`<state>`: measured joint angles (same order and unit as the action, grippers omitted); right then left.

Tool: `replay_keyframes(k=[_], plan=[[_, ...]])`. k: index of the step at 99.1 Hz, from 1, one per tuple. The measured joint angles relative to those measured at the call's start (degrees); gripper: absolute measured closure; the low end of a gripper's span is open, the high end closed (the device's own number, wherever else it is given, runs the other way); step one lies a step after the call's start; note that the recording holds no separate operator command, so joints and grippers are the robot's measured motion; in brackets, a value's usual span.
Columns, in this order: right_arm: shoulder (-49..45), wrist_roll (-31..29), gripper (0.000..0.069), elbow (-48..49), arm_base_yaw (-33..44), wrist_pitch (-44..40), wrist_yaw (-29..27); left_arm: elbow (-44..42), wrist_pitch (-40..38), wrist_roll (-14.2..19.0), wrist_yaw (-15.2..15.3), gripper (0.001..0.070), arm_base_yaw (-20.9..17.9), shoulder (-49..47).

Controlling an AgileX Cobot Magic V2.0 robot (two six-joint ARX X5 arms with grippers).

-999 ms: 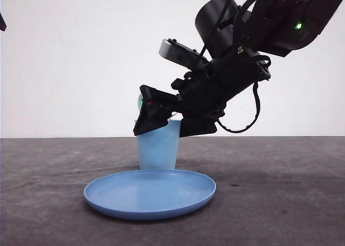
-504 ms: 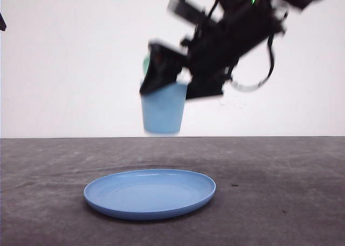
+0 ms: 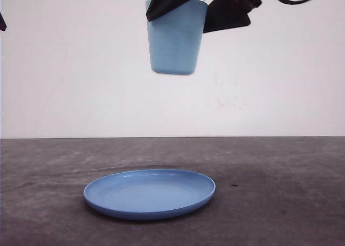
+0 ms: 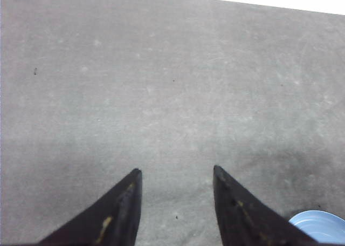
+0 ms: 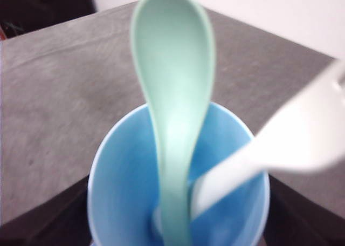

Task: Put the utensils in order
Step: 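Lift the cup with the right gripper above the blue plate, then lower the cup onto the plate center with the right gripper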

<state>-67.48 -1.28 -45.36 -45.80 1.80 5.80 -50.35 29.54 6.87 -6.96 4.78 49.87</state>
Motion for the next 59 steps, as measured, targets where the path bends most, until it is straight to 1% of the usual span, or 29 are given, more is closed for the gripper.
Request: replay_keyframes(k=[10,18,30,38,59], plan=[[0.44,0.0,0.02,2.84,-1.62,-0.13,-0.13,0.0,0.0,0.0,0.0,0.047,0.0,0.0],[0.35,-0.07,0.02,5.05,-2.62,0.33,-1.4,0.0,0.07,0.0,0.0,0.047,0.0,0.0],[-0.52,-0.7,0.02,8.98,-3.32,5.16,-1.51,0.0,0.11,0.0,0.0,0.047,0.0,0.0],[-1.9,-1.31,0.02,11.02,-3.32,8.28,-1.53,0.0,0.13,0.0,0.0,0.047,0.0,0.0],[-8.41,-1.97,0.02,11.78,-3.32,11.47,-1.55,0.0,0.11,0.0,-0.02,0.047,0.0,0.0]])
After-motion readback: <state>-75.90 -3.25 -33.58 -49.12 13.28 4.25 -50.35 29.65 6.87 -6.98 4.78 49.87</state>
